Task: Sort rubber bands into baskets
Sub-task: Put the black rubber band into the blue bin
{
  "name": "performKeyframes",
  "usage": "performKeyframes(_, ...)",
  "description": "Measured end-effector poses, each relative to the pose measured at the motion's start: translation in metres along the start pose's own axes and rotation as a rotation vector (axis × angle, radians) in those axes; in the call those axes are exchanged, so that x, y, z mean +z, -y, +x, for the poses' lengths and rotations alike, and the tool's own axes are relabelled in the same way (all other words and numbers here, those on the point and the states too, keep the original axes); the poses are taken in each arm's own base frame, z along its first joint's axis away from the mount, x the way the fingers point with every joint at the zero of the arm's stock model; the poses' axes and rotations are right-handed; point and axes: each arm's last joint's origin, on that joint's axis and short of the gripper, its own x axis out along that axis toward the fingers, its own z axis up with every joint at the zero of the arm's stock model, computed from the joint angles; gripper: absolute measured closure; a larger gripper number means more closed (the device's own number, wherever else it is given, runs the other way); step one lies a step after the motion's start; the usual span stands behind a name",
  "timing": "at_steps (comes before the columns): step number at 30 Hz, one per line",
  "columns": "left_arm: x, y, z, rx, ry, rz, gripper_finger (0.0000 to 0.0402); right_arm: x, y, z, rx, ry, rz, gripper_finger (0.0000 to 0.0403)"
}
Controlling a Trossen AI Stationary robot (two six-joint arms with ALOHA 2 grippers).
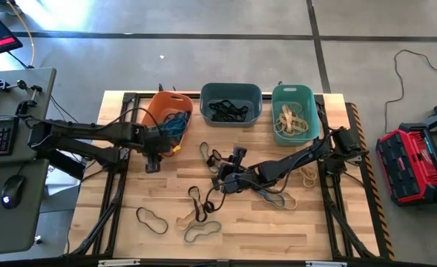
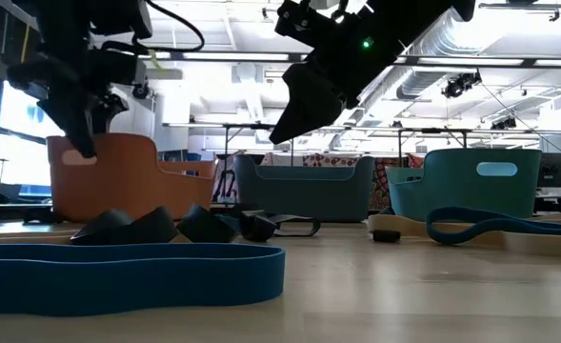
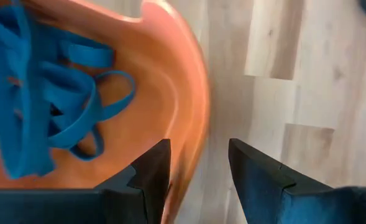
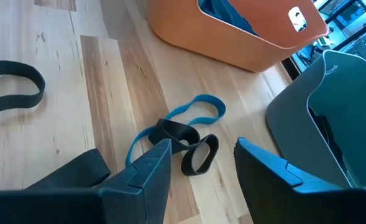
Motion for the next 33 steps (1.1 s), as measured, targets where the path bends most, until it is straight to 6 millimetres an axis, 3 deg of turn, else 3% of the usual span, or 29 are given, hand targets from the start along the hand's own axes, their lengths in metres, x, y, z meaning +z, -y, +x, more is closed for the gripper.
performKeyframes(10, 0.008, -0.014, -0.002, 0.278, 0.070, -0.070, 0.0272, 0.000, 0.001, 0.001, -0.002, -0.003, -0.008, 0.0237)
performKeyframes(24, 0.028, -0.047, 0.008, 0.282, 0.197, -0.159, 0.0299, -0.001, 0.001, 0.001, -0.003, -0.013, -0.006, 0.0237)
performKeyframes(33, 0.032, -0.039, 0.011, 0.250, 0.203, -0.096, 0.0293, -0.002, 0.001, 0.000, -0.003, -0.016, -0.009, 0.0237)
